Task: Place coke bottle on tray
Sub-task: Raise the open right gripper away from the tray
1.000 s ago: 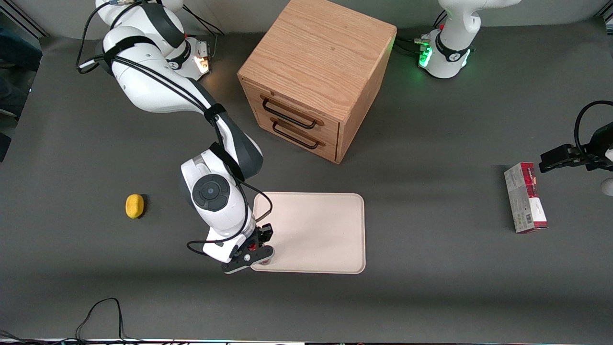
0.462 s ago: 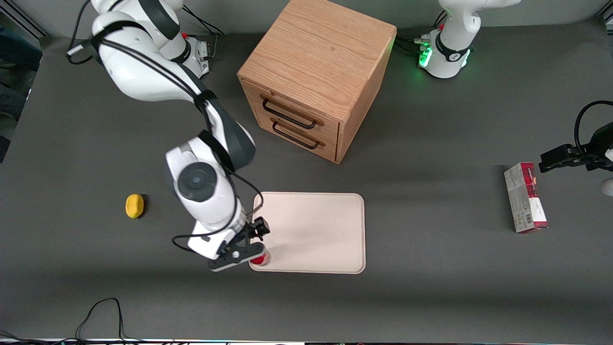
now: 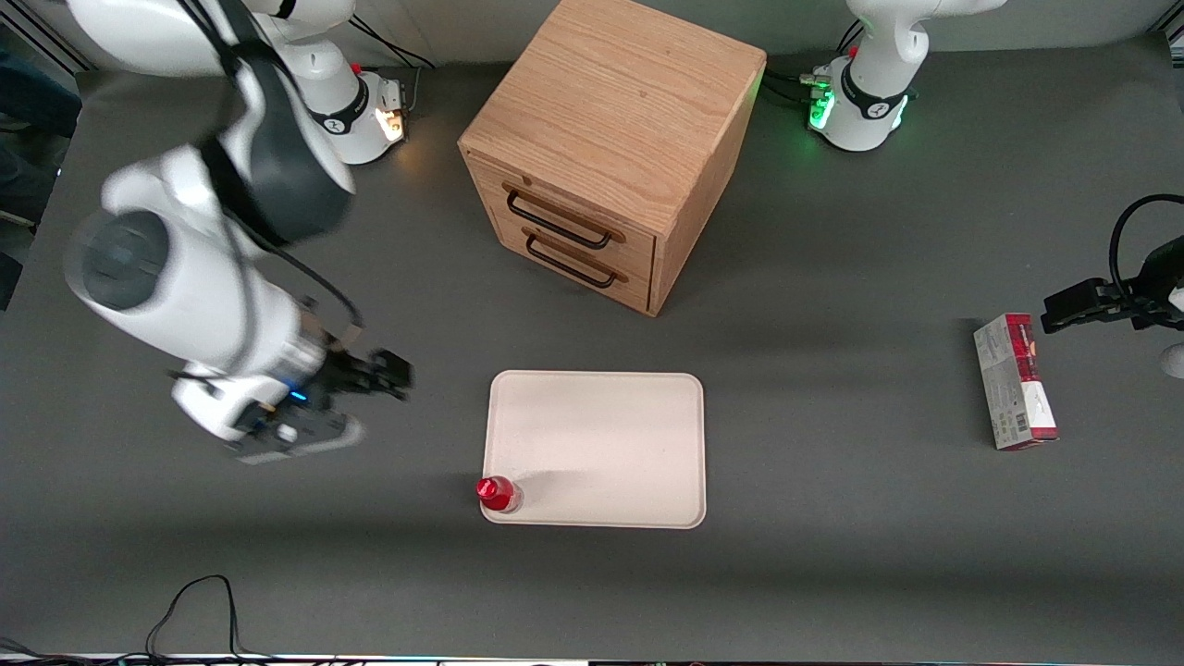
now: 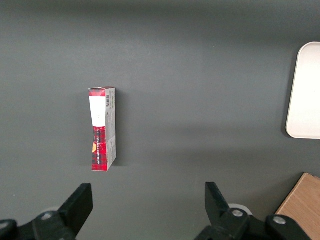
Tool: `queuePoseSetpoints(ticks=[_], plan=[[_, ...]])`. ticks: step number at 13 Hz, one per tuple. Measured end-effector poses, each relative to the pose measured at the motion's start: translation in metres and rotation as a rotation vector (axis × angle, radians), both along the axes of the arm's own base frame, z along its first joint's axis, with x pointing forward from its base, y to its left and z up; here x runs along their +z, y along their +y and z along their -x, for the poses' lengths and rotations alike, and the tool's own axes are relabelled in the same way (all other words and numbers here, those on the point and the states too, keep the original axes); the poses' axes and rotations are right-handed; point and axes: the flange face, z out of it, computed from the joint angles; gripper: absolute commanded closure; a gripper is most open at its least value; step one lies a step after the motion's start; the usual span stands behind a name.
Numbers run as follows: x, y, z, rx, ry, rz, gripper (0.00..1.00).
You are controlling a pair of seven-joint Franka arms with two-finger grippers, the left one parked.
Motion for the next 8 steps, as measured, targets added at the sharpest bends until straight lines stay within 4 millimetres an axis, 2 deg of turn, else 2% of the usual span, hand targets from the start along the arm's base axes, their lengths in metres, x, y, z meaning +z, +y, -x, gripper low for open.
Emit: queuePoseSetpoints(ticks=[3,5,7,8], plan=[[0.019,-0.089,0.047,-0.077,0.037,0.025,0.00],[0.024,-0.137,0.079,-0.142,0.053,0.016,0.00],[0.034,-0.162,0.098,-0.177,0.044,0.000,0.00],[0.039,-0.167,0.103,-0.183,0.037,-0.005,0.00]])
